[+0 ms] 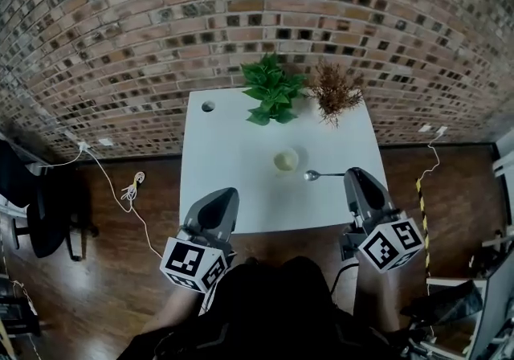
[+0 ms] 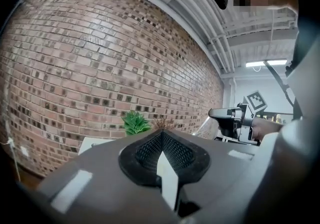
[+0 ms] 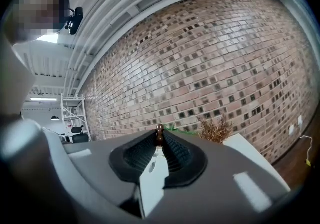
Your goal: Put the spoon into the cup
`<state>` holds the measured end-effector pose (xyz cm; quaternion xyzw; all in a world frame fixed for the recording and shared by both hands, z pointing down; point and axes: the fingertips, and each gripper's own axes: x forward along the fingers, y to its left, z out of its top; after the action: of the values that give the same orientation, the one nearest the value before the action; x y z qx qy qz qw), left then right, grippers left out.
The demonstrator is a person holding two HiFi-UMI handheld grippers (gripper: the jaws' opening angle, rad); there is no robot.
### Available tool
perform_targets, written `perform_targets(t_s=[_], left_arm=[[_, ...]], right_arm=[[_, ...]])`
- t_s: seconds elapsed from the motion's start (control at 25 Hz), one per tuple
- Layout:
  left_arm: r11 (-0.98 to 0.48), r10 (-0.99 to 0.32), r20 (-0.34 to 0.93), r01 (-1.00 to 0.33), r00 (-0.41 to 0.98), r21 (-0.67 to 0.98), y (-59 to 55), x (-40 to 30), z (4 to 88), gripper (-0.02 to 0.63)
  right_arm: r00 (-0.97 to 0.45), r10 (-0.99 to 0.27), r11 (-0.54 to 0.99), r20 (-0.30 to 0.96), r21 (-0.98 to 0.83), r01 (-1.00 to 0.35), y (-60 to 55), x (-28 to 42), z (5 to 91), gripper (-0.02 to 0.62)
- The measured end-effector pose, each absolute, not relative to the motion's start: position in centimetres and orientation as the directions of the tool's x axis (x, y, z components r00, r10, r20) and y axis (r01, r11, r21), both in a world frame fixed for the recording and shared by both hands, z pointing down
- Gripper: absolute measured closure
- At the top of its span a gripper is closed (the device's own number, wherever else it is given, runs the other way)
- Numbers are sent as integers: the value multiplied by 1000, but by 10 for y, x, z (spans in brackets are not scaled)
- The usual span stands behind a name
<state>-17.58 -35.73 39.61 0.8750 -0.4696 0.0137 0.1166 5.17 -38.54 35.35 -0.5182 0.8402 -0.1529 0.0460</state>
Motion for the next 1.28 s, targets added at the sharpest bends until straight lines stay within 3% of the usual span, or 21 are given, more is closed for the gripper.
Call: perform_targets(t_s=[0.28,0.72,1.28], left_arm=[[-515,-830,145,-840,538,170,-396,-169,413,612],[-391,-893,211,-918,397,69,-459,-163,467,612],[-319,-845,420,-942,332,103,-487,-161,593,612]], right_arm=[[-492,-863,443,112,-299,-846,-426,46,371,548],[-624,-760,536,184,-366,-761,-513,26,451,548],[-645,-669,527,369,-376,-762,-543,5,587,548]])
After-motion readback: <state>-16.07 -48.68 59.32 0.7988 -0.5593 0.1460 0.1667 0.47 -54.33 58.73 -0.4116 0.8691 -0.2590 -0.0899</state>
